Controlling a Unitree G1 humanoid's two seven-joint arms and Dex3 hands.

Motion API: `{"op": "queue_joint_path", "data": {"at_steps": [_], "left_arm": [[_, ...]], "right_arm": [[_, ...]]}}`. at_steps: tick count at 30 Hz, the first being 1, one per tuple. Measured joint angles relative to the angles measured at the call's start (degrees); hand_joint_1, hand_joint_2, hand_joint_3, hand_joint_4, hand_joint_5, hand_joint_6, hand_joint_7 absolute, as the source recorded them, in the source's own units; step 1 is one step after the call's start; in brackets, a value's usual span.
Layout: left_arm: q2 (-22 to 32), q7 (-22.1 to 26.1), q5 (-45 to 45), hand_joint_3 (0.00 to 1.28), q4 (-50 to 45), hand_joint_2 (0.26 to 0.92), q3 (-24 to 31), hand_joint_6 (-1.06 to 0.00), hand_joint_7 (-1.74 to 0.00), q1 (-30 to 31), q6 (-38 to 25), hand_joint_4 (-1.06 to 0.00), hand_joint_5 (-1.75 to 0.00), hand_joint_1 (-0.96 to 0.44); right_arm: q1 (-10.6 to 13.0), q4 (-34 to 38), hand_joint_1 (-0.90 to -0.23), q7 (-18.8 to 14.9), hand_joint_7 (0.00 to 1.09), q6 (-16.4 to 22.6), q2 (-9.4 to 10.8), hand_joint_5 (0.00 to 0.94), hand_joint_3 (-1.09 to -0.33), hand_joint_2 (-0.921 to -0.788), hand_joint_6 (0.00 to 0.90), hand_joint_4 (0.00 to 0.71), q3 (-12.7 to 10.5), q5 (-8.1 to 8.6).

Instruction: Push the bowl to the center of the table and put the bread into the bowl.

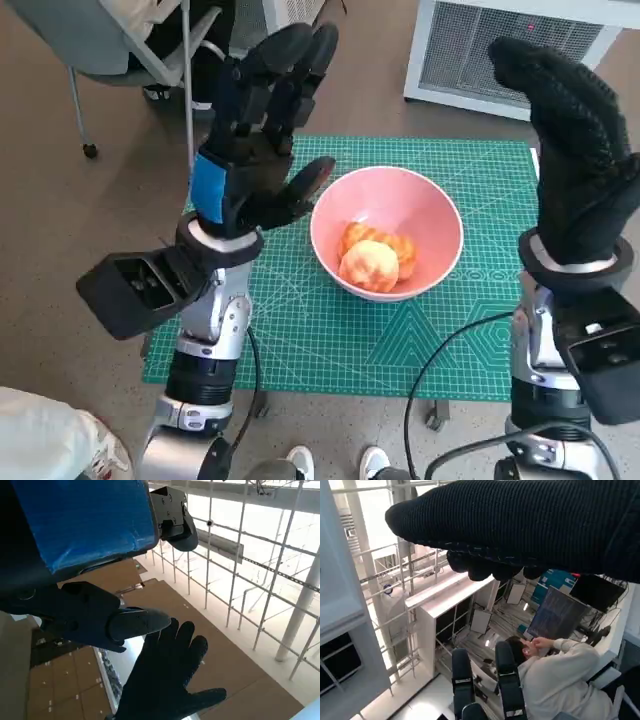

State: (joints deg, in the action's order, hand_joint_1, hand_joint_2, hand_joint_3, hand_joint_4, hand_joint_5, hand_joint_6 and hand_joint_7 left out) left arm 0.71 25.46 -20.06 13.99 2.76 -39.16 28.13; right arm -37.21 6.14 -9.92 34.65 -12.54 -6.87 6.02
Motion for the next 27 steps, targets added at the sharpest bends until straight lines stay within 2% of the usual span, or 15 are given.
{"op": "queue_joint_path", "data": {"at_steps": [13, 27], "left_arm": [[0.4, -1.0, 2.3, 0.63, -0.1, 0.823, 0.3, 0.00, -0.71, 0.6, 2.2, 0.00, -0.54, -0.25], [0.4, -2.1, 3.3, 0.70, -0.1, 0.792, 0.3, 0.00, -0.71, 1.5, 3.3, 0.00, -0.56, -0.24]], "right_arm": [[0.0, 0.4, -0.592, 0.1, 0.70, 0.3, 0.2, 0.005, -0.722, -0.921, 0.049, 0.302, 0.6, -1.74], [0.3, 0.2, -0.585, 0.5, 0.70, 0.3, 0.9, 0.004, -0.721, -0.921, 0.026, 0.302, 1.3, -1.91]]}}
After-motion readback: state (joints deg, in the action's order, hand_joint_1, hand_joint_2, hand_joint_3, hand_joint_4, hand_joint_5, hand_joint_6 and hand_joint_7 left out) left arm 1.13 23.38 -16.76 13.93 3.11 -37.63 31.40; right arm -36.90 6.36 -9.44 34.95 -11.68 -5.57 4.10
